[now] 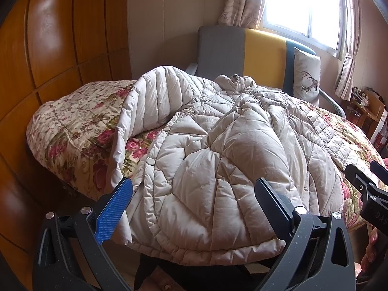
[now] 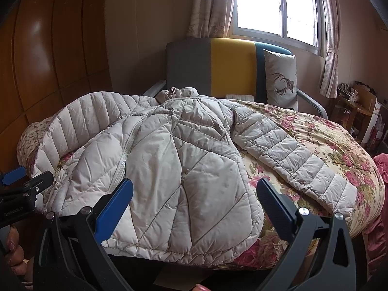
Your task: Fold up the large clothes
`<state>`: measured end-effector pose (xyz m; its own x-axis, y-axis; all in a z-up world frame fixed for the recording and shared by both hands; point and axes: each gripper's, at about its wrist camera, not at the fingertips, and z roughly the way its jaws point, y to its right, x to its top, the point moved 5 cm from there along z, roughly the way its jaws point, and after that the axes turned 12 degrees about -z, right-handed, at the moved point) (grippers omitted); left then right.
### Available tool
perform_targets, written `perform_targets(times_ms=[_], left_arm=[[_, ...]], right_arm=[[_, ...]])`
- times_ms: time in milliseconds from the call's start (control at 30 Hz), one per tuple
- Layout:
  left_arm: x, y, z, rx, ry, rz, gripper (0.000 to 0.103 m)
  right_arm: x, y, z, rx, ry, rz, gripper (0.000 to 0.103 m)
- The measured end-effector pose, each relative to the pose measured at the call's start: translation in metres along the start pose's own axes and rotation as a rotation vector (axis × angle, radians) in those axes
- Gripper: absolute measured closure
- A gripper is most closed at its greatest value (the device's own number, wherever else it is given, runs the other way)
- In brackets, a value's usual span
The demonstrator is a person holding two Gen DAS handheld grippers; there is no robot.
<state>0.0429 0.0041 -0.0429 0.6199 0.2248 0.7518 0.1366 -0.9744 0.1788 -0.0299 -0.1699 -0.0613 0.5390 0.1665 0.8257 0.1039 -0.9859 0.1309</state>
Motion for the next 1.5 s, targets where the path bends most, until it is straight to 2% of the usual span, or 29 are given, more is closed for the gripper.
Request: perform_targets(times_ms=[1267,1333,1500], left_arm=[[0.0031,-0.0038,0.0033,0.013,0.002,-0.013,0.004],[0.0033,-0.0032,0.0034,0.004,-0.003,-0.009,0.004],[0.0015,0.0029,0.0087,-0.117,-0.070,0.006,0.004]], right_arm=[[-0.0033,0.0010,0.0042,0.018,-0.002,0.010,0.002],[-0.0031,0.0012,0.0040,0.015,0.002,0.011,0.002],[-0.0027,0.0035,0.0054,0.020,0.013,0.022,0.002]])
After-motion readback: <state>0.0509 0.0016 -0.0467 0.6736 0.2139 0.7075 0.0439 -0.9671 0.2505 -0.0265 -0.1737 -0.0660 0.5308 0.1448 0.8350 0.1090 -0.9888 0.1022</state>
